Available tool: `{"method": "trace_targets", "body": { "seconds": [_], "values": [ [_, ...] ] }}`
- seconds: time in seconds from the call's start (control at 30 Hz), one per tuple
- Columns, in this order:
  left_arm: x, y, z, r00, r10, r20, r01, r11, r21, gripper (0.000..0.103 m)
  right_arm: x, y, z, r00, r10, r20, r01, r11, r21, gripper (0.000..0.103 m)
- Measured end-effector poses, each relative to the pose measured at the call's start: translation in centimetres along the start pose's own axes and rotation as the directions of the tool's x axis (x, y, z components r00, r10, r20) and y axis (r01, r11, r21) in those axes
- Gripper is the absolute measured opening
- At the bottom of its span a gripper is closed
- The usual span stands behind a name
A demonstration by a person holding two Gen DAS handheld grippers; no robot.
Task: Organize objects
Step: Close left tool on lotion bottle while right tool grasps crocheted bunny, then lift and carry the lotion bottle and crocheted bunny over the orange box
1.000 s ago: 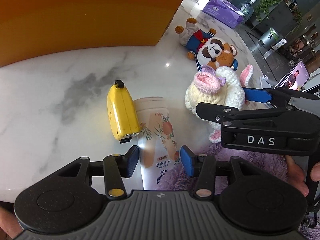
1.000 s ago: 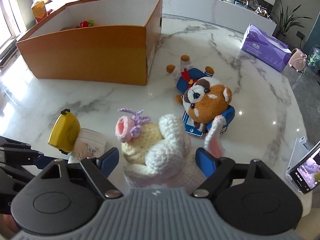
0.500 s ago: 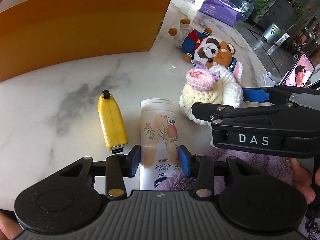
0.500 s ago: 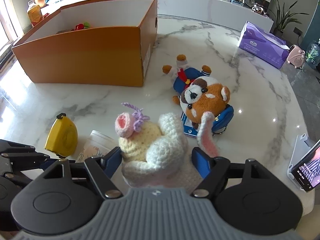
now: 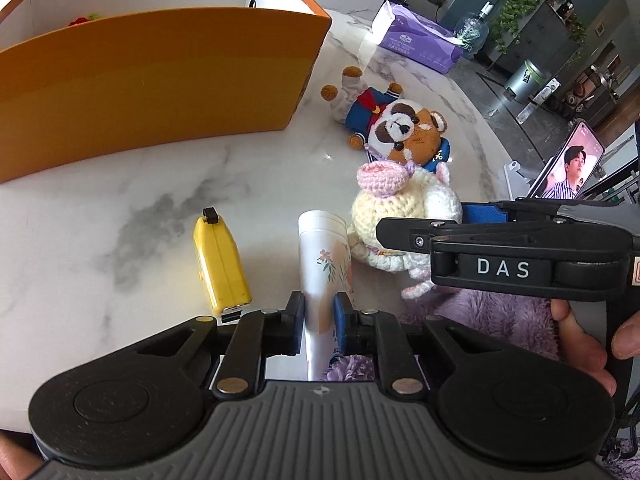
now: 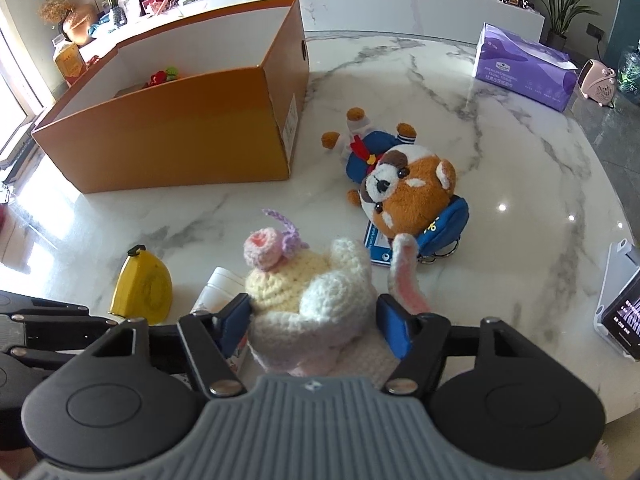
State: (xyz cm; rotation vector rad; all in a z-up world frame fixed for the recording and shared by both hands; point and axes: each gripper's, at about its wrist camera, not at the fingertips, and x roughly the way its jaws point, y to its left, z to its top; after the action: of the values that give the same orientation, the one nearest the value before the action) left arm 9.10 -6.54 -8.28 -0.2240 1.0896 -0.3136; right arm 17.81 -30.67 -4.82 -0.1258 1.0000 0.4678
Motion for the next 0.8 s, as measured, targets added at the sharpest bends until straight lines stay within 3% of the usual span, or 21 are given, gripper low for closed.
{"method": "trace_targets", "body": {
  "seconds": [0.33,0.47,0.8],
  "values": [
    [-3.8,0.1,1.1,0.995,-0.013,0.102,0.012,1.0,0.014,0.017,-1.5,-0.2,0.4,1.0,0.019,0.02,-0.02,0.999,0.038,0.056],
    [-5.5,0.6,1.8,0.989,-0.045,0.139,0.048,0.999,-0.013,0.016,-2.7,0.1,1.0,0.998,0.028,0.05,-0.03,0.999,0.033,0.056],
    [-9.7,2.0,3.8,0.969,-0.064,0.238,0.079,0.995,-0.054,0.014,-5.6,1.8,4.9,0.988,0.117,0.101,-0.119,0.993,0.018,0.056]
  ]
}}
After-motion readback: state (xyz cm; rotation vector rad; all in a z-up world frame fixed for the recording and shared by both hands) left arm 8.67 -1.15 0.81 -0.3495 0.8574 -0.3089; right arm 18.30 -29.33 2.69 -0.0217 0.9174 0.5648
